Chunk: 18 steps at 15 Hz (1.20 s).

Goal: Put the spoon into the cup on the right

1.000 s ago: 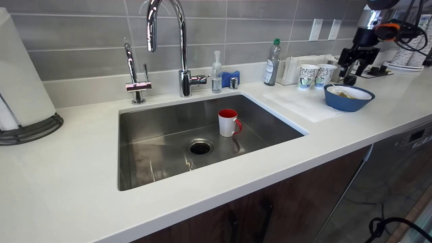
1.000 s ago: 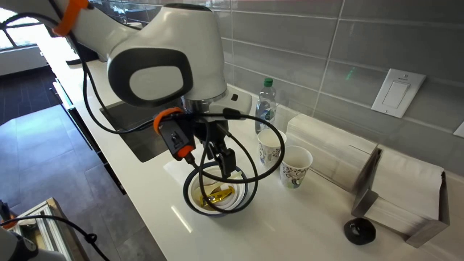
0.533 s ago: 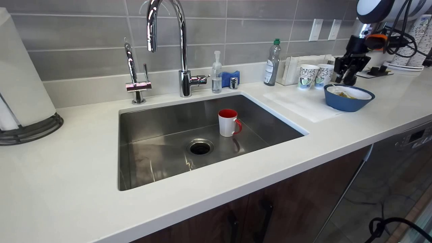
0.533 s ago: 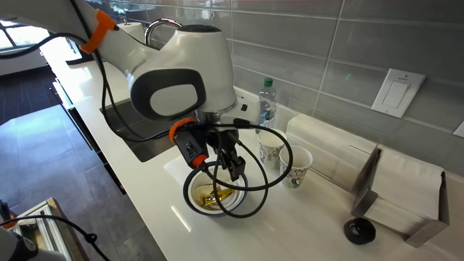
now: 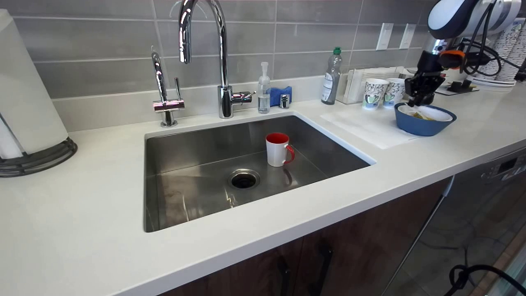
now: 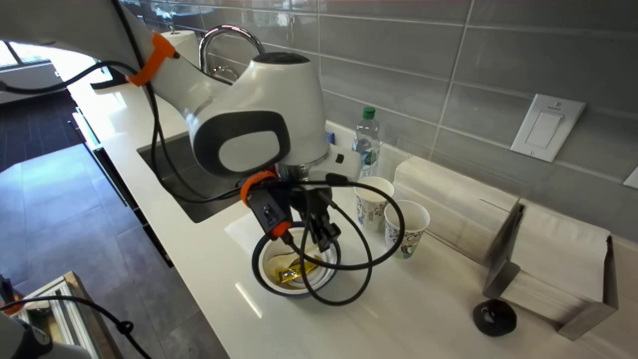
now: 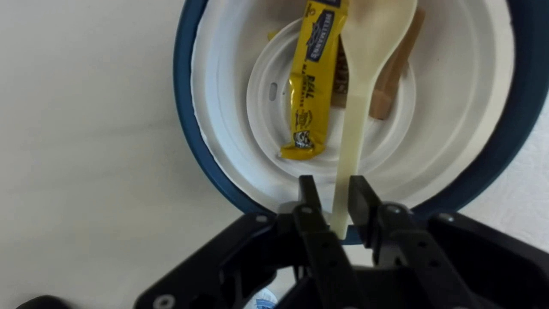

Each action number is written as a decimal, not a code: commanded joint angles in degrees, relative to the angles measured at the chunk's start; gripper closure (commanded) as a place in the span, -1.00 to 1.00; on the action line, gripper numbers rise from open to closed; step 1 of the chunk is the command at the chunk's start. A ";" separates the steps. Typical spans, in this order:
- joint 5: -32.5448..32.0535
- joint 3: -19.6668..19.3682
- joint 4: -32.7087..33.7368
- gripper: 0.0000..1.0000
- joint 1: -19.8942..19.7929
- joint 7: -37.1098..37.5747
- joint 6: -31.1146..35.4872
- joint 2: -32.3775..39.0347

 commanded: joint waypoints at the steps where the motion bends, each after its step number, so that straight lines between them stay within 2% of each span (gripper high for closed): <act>1: -2.01 -0.22 1.19 0.33 0.14 1.93 0.67 1.62; 2: -1.96 -0.21 1.24 0.24 0.16 1.90 0.66 1.75; 3: -1.81 -0.17 1.31 0.28 0.17 1.81 0.62 1.86; 7: -0.37 0.33 1.27 0.12 0.23 0.88 0.76 1.69; 10: 1.16 0.99 1.31 0.18 0.32 0.12 0.26 1.74; 12: 0.48 1.12 1.36 0.31 0.51 0.68 0.34 1.87; 13: 0.42 1.18 1.44 0.30 0.54 0.77 0.26 2.04; 14: 0.48 1.23 1.49 0.42 0.51 0.70 0.28 2.20; 15: -0.01 1.14 1.53 0.35 0.51 0.97 0.52 2.43; 18: 0.12 1.11 1.62 0.47 0.39 0.87 0.36 2.74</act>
